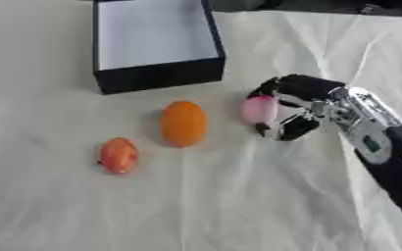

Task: Pick up objects on the table and place them in the box.

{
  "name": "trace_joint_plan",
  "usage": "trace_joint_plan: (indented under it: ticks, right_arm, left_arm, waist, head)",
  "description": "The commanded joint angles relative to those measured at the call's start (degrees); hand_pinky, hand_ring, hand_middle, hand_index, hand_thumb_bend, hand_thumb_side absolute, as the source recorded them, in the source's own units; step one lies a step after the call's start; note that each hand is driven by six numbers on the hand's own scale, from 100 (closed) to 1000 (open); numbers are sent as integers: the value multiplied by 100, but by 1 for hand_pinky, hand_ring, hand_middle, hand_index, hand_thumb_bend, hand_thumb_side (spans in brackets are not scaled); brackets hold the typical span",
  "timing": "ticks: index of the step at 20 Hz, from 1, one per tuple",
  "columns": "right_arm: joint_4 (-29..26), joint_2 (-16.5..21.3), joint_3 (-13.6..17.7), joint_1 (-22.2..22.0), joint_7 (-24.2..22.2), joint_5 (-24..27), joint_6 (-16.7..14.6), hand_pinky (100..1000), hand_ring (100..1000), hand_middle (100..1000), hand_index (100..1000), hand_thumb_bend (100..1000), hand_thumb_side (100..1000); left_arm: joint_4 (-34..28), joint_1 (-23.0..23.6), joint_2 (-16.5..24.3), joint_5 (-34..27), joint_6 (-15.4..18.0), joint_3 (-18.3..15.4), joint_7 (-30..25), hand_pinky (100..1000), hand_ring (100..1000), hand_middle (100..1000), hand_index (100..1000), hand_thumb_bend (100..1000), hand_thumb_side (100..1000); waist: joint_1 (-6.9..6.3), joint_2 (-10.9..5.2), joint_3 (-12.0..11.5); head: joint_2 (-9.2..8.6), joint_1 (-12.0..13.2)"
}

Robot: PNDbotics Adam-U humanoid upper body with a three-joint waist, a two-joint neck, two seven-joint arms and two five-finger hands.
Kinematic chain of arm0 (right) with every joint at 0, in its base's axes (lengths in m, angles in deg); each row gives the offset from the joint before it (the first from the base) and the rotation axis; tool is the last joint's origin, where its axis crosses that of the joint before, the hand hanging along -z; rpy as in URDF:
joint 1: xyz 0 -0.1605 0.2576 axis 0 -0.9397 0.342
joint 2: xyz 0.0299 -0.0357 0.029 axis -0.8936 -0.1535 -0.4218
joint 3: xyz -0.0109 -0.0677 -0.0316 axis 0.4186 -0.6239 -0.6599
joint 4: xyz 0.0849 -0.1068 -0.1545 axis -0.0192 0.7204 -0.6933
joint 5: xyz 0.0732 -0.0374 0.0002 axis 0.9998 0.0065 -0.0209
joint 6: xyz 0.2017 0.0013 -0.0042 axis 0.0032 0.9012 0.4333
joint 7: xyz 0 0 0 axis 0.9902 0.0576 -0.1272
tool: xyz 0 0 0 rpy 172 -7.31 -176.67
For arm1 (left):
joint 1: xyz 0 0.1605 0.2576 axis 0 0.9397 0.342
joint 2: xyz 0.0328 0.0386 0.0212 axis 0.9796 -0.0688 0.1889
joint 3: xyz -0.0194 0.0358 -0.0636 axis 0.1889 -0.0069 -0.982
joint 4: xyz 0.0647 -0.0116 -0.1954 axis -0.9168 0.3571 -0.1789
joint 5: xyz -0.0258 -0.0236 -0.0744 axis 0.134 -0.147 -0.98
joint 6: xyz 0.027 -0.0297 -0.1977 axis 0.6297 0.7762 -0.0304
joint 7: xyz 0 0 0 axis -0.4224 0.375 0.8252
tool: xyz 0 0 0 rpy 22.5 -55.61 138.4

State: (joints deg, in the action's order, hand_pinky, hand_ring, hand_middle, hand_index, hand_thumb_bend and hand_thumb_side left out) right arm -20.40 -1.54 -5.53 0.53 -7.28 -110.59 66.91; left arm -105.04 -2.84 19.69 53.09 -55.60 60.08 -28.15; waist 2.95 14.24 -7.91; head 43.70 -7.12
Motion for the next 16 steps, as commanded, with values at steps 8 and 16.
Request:
trace_joint_plan:
  ticks: [8, 16]
  right_arm:
    - [-195, 268, 10, 3, 835, -139, -115, 792, 621, 512, 649, 300, 298]
    - [-680, 457, 67, 62, 1365, 196, -271, 796, 606, 495, 630, 244, 245]
  left_arm:
    - [-78, -77, 141, -9, -1, 14, -48, 876, 821, 781, 803, 100, 653]
    - [-90, -92, 159, -39, -17, 2, -46, 876, 822, 782, 803, 100, 650]
  waist:
    - [32, -51, -36]
    - [63, -84, -43]
  head:
    - [21, -41]
    - [2, -51]
